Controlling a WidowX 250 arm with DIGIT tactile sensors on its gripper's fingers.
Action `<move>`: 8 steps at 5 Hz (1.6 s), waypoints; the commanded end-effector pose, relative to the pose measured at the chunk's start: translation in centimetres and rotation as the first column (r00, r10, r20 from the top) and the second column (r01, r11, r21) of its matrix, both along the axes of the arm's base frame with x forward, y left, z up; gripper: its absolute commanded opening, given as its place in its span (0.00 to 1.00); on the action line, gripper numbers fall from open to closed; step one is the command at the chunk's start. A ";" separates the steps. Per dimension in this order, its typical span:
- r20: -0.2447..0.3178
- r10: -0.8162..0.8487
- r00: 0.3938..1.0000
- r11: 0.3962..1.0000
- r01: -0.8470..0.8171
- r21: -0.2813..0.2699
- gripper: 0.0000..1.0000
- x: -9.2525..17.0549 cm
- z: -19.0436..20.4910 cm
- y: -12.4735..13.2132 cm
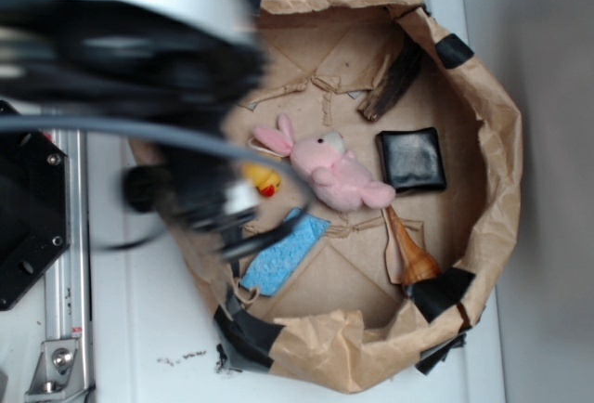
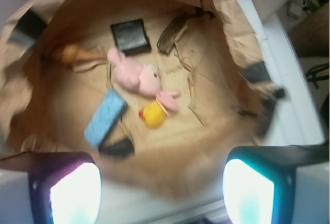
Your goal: Grab the yellow duck.
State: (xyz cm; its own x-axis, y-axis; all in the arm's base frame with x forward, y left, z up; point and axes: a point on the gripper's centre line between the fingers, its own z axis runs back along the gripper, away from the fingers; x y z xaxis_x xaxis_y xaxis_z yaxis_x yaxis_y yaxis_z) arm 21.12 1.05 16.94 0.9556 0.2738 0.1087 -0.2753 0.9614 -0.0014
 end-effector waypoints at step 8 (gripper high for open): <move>-0.003 -0.018 1.000 0.999 0.018 0.037 1.00 1.1 -11.5 3.7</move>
